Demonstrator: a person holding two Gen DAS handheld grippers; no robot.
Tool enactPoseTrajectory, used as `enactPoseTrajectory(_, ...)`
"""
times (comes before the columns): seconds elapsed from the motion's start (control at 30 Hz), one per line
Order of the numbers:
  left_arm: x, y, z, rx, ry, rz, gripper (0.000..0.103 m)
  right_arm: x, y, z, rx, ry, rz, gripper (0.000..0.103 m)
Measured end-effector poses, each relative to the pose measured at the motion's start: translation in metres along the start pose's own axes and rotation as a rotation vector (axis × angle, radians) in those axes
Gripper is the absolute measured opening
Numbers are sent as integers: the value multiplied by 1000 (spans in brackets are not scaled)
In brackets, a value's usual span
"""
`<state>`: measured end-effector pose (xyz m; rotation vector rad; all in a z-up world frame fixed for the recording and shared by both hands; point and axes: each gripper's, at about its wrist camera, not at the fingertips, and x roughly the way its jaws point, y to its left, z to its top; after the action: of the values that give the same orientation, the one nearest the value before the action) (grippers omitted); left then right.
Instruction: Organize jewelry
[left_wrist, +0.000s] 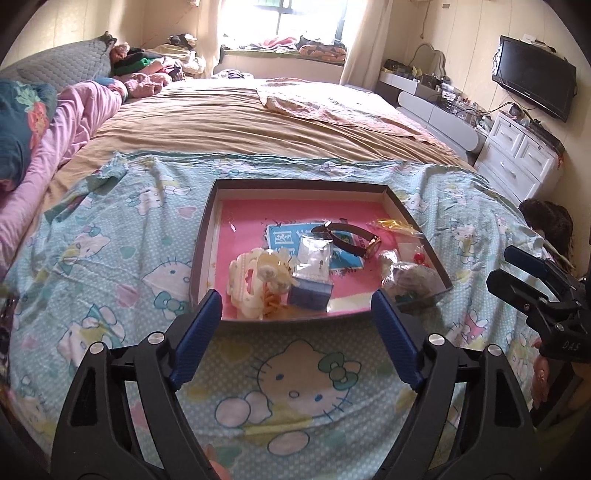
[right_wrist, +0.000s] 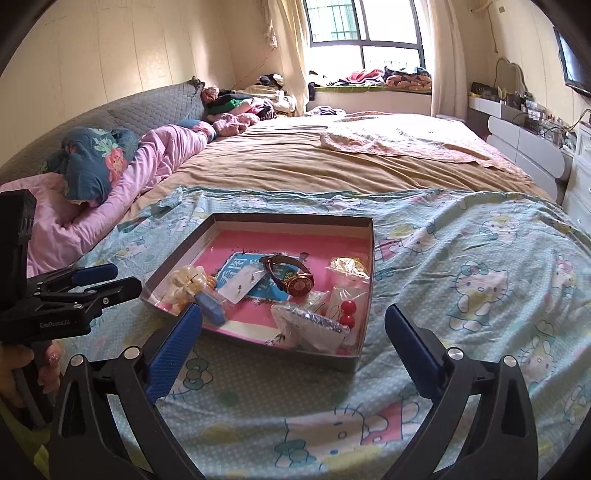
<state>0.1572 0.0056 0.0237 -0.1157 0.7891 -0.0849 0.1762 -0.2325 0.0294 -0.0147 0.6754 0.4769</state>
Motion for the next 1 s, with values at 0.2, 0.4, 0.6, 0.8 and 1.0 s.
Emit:
enactPoseTrajectory(0.2, -19, -1, -19, -5, -3, 1, 84, -17, 13, -17, -17, -1, 2, 98)
enactPoseTrajectory(0.4, -30, 0, -34, -14, 5, 7, 93, -21, 25, -34, -7, 21, 12, 98)
enactPoseTrajectory(0.6, -35, 2, -47, -23, 14, 13, 93, -23, 30, -47, 12, 39, 13, 98)
enactPoseTrajectory(0.8, -39, 1, -55, -24, 15, 26, 93, -25, 34, -55, 3, 49, 3, 98)
enactPoseTrajectory(1.0, -42, 3, -56, -42, 4, 27, 93, -27, 34, -56, 8, 48, -3, 98)
